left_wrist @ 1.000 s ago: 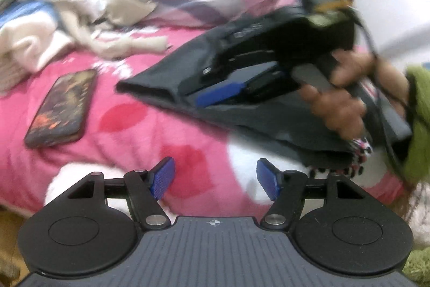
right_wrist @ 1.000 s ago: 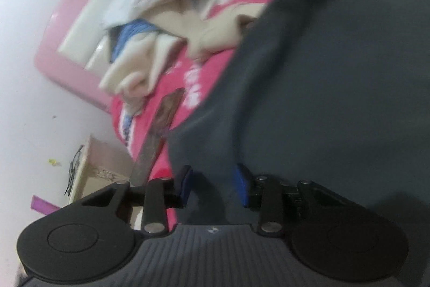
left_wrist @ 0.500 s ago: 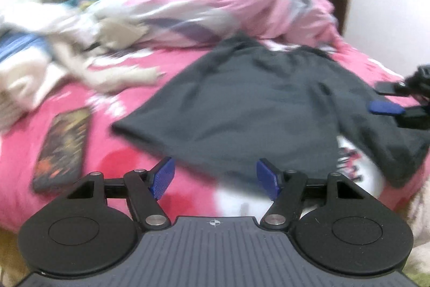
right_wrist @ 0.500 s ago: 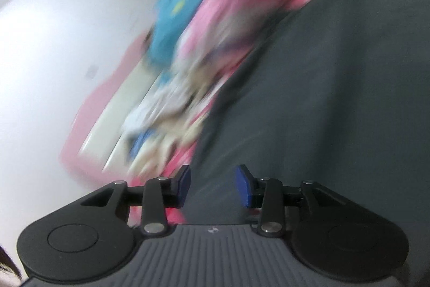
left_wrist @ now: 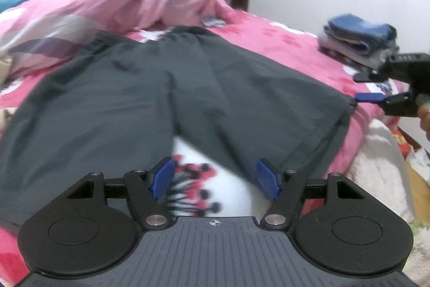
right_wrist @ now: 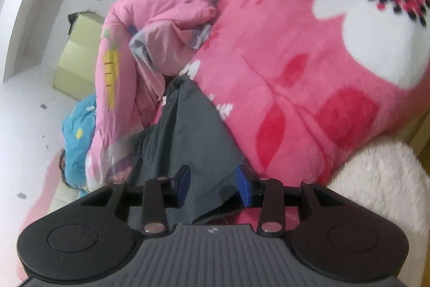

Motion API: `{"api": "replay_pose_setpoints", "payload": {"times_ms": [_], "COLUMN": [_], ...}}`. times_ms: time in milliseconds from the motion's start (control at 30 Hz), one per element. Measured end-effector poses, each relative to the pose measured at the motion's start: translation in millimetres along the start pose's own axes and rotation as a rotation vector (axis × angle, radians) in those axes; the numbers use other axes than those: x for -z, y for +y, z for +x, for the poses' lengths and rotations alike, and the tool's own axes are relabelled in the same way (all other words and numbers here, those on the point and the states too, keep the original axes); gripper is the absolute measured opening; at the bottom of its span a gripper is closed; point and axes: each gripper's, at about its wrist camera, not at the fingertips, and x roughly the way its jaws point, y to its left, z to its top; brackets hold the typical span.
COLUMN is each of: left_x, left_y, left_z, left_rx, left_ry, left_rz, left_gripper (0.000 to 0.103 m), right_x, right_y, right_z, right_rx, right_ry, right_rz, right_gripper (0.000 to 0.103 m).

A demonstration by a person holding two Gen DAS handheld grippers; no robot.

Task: Fold clothes

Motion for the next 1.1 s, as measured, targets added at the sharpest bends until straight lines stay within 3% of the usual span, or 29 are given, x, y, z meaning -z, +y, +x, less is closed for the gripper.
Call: {"api": "replay_pose_setpoints", "payload": {"times_ms": [200, 300, 467, 533, 567, 633, 700, 833, 1000, 1100], "left_x": [5.9, 10.4, 10.1, 9.7, 9.7, 9.4, 8.8, 10.6, 9.4, 6.7], "left_y": [-21.5, -29.3, -37.6, -39.2, -39.5, -40.1, -41.0, -37.8, -26.8, -16.5], "left_z": [10.3, 11.2, 17.2, 17.3, 17.7, 18.2, 16.3, 14.6, 17.7, 19.4], "left_rx": [0.041, 0.06, 0.102, 0.126, 0.139, 0.163, 0.177, 0.24, 0.269, 0.285], "left_ry": [0.062, 0.078, 0.097, 0.099, 0.102, 0.108, 0.106, 0.11, 0.13, 0.139], "left_rz": [0.025, 0.038, 0.041, 0.034, 0.027, 0.015, 0.014, -0.023, -0.096, -0.163], "left_gripper": [0.068, 0.068, 0.068, 0.068, 0.068, 0.068, 0.068, 0.068, 0.068, 0.068], "right_x": [-11.1, -18.1, -22.9, -21.7, -20.5, -19.5, -22.2, -36.2, -47.8, -48.8], "right_y": [-17.0, -24.1, -20.1, -10.7, -4.2, 15.9, 45.6, 61.3, 4.8, -0.4], "right_z": [1.0, -2.8, 13.2, 19.7, 21.8, 17.3, 0.0, -22.8, -0.9, -7.7], "right_rx": [0.024, 0.067, 0.055, 0.052, 0.053, 0.061, 0.064, 0.128, 0.274, 0.231], "right_ry": [0.022, 0.0, 0.052, 0.077, 0.092, 0.083, 0.02, -0.051, 0.043, 0.02], "right_rz": [0.099, 0.101, 0.037, -0.032, -0.07, -0.178, -0.331, -0.444, -0.336, -0.296], "right_gripper": [0.041, 0.04, 0.041, 0.022, 0.002, 0.002, 0.002, 0.002, 0.002, 0.002]}}
